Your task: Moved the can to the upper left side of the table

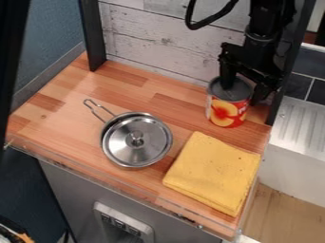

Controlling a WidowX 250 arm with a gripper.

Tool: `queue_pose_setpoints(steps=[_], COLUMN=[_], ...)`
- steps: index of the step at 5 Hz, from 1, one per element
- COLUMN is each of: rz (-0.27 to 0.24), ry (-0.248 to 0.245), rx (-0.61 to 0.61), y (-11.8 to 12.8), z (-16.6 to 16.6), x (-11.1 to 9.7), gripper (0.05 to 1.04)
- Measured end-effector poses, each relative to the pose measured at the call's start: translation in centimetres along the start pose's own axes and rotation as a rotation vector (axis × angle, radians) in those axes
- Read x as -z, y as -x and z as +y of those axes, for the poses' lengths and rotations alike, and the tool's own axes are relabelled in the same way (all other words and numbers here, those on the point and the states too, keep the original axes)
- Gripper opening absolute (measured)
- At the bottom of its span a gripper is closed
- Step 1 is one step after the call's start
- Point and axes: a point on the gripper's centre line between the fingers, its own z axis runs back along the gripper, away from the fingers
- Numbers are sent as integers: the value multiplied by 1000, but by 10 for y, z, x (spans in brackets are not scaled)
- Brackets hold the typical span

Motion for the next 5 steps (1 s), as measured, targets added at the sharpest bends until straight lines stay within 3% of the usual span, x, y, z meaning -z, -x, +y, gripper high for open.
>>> queue_pose_setpoints(steps=[2, 5], rz=[68, 121], ry=[-75, -84], rx=[-99, -260], y=[28, 57], z=[59, 157], x=[8, 22], gripper=[999, 999])
